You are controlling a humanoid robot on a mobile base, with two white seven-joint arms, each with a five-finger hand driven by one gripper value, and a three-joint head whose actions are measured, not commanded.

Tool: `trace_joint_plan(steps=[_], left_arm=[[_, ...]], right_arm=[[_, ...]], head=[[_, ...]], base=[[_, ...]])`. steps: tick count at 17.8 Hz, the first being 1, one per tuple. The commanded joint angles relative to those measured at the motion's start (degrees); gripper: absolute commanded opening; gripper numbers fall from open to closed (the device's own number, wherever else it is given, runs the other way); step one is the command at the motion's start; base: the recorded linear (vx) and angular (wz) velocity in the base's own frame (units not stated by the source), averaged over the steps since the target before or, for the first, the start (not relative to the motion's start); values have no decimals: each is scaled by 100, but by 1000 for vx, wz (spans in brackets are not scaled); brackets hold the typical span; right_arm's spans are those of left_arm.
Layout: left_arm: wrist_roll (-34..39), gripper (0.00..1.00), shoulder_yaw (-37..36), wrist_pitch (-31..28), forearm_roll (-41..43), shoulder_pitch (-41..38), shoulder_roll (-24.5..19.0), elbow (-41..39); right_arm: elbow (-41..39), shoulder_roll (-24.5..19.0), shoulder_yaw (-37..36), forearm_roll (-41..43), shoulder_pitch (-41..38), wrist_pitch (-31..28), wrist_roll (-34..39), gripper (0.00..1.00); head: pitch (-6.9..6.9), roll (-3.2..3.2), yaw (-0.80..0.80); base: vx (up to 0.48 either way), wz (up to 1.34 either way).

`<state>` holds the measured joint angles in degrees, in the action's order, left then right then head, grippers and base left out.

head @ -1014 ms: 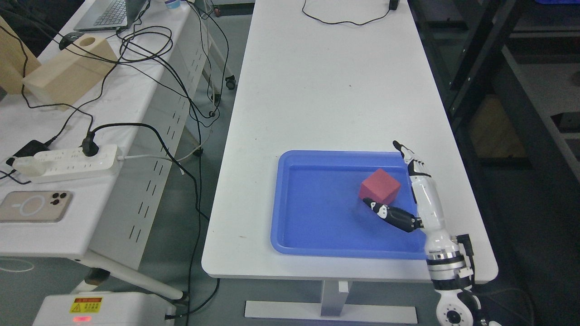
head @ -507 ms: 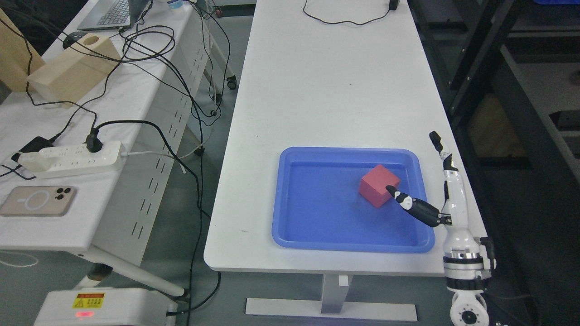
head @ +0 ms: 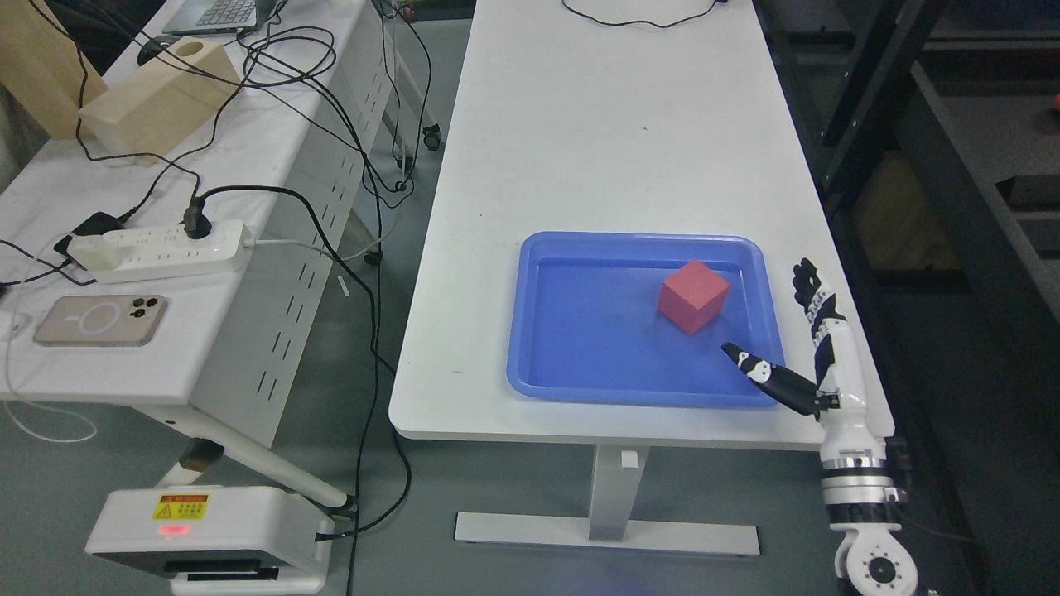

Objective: Pick pink block from left shelf to tray

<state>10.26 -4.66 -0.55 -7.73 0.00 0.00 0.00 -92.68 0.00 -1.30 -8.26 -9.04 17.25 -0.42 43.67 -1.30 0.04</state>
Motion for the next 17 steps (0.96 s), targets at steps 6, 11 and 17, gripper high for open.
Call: trace_joint_plan(steps=[6, 11, 17], left_arm=[[2, 100, 0, 2, 0, 167, -100, -100], [2, 100, 0, 2, 0, 167, -100, -100], [2, 100, 0, 2, 0, 176, -100, -100]], right_arm=[[-40, 317, -652, 870, -36, -381, 1052, 100], [-40, 308, -670, 870, -27, -381, 1061, 100], [-31, 290, -661, 870, -19, -389, 1193, 100]], head=[[0, 0, 0], [0, 0, 0], [0, 0, 0]], base=[[-158, 42], [-138, 38], [-75, -68]])
